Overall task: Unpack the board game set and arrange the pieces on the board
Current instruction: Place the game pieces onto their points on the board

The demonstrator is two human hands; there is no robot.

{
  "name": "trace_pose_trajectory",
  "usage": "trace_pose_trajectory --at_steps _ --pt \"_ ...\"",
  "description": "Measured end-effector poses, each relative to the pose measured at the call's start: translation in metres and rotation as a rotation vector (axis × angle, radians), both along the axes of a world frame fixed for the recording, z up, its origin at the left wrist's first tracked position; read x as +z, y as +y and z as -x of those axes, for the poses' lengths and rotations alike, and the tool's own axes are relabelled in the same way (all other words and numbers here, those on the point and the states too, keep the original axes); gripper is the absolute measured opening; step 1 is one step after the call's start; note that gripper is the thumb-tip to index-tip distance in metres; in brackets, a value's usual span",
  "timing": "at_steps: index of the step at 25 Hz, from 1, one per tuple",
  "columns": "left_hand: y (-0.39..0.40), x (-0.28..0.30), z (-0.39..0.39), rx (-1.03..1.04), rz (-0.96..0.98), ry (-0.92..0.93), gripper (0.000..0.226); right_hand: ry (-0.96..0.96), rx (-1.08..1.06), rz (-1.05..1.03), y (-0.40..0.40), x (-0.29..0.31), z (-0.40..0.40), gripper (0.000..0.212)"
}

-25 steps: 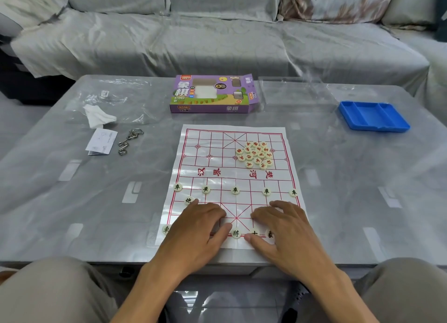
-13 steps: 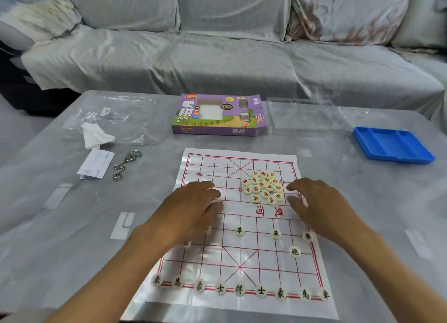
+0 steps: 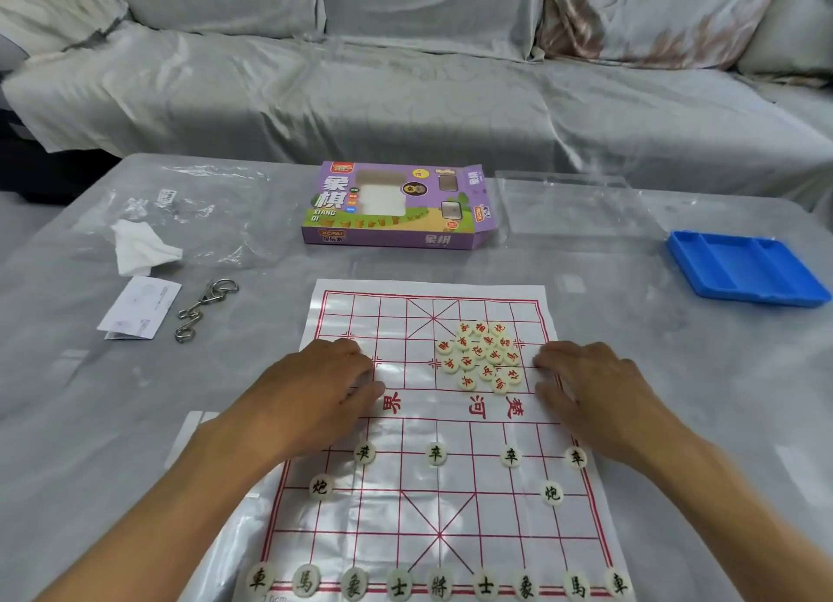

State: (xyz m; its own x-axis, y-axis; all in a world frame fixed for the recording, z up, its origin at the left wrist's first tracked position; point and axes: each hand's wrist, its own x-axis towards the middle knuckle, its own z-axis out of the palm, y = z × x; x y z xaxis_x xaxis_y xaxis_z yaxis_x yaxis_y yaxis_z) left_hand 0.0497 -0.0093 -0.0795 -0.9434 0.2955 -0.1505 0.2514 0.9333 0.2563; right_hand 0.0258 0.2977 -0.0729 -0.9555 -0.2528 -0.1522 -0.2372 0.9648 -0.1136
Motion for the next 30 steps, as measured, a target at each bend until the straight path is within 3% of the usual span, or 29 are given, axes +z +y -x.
trace_pose_trajectory --at_steps 4,11,16,19,23,26,30 --pt "0.003 0.005 0.001 0.001 0.032 -0.005 0.030 -0.053 -0.200 0.349 -0.023 0.000 0.029 0.041" --pt "0.004 0.008 0.002 0.026 0.026 -0.021 0.029 -0.079 -0.129 0.298 -0.084 -0.006 0.054 0.042" --pt "0.005 0.008 0.002 0.033 0.031 -0.013 0.028 -0.121 -0.287 0.290 -0.044 0.004 0.052 0.030" --pt "0.007 0.008 0.001 0.043 0.045 -0.003 0.026 -0.256 -0.372 0.477 -0.040 0.008 0.046 0.022" --pt "0.007 0.008 0.000 0.039 0.026 0.005 0.031 -0.347 -0.335 0.614 -0.076 0.006 0.045 0.028" --pt "0.008 0.008 0.001 0.032 0.021 -0.011 0.035 -0.281 -0.297 0.550 -0.078 0.004 0.049 0.029" --pt "0.008 0.005 0.003 0.014 0.025 0.006 0.036 -0.022 -0.065 0.206 -0.035 0.007 0.042 0.030"
